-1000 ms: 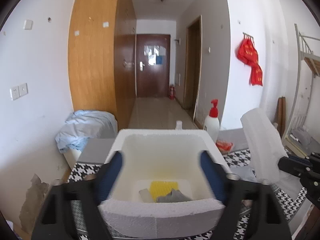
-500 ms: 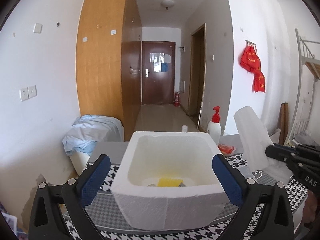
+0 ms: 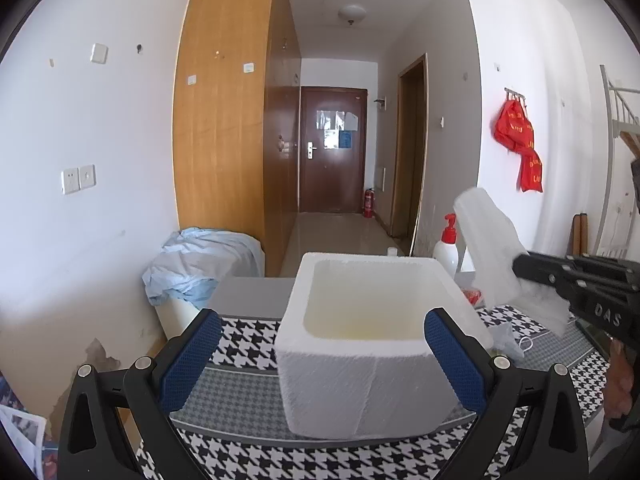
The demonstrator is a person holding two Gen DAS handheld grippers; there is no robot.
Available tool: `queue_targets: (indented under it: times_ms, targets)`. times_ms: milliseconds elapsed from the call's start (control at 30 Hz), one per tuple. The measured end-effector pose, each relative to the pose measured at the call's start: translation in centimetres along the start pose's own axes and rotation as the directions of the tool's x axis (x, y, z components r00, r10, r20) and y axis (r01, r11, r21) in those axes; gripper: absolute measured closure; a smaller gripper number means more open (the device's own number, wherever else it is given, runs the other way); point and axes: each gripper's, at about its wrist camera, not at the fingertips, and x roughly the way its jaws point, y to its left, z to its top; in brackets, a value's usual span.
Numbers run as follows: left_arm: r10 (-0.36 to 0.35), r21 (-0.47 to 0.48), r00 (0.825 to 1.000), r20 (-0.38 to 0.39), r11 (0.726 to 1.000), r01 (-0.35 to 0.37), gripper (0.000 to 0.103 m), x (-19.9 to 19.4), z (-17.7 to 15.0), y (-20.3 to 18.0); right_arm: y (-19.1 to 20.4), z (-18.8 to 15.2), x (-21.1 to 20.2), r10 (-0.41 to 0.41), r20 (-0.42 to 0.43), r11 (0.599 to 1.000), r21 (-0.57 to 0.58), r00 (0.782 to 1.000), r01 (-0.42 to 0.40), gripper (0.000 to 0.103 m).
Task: Organize soft objects
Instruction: 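Carry the white masks over the foam box and open the right tool inside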
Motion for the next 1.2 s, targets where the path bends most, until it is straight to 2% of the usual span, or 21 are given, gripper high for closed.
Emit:
queue_targets:
  times_ms: [200,367,633,800,1200]
  targets:
    - [0.008,-0.014,1.000,-0.008,1.000,-0.008,0.001,-0.4,-0.1,1.4,1.6,0.9,1.1,0.031,-0.016,0.999,0.015,0.999,-0.031,0.096]
    - [0.024,0.021,1.000,0.011,0.999,-0.024,0.001,-0.4,-0.3,1.3,2.4,1.2,1.8,0.045,-0.016,0.999,0.014,0.999,-0.045,0.096]
    - [0.049,-0.013,0.999,0.003,0.999,-0.049,0.001,-0.4,-1.0,1.7,2.9,1.6,3.3,0.072,-0.031,0.997,0.003,0.997,-0.072,0.095]
    - [0.063,-0.026,0.998,-0.008,0.998,-0.063,0.001,-0.4,-1.4,1.9,2.8,1.5,4.5,0.110,-0.062,0.994,0.027,0.992,-0.108,0.095]
    - [0.081,-0.039,0.996,-0.033,0.996,-0.082,0.001,-0.3,-2.1,2.9,4.5,1.3,8.1,0.131,-0.161,0.991,0.027,0.978,-0.128,0.095]
